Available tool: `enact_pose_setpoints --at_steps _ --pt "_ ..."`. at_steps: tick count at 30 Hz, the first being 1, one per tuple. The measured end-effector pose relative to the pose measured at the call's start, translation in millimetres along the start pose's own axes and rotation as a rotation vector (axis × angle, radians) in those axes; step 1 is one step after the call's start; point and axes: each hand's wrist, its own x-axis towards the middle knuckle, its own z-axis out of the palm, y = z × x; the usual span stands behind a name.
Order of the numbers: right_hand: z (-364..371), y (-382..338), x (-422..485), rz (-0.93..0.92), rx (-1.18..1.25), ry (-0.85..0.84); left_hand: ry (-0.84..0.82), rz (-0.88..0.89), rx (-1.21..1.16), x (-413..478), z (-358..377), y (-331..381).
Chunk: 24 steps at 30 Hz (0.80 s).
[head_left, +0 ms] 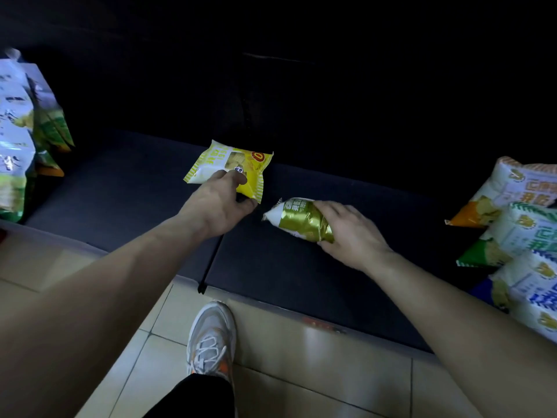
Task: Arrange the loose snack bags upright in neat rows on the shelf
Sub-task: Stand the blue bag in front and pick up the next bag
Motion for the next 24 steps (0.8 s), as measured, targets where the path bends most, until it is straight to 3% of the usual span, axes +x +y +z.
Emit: enact_pose_setpoints --at_steps 5,15,21,24 --pt "-37 6 -23 0.144 0.404 0.009 -0.038 0.073 -0.052 -1 -13 18" --pt "-148 20 -120 0.141 0.661 -0.199 -0.382 0.298 -0.213 -56 -46 113" --pt "-208 40 -185 0.134 0.778 -0.164 -0.465 0.372 -0.470 -111 -53 181" --pt "-217 58 -212 0.158 0.526 -0.051 -0.369 0.366 -0.435 -117 -40 207"
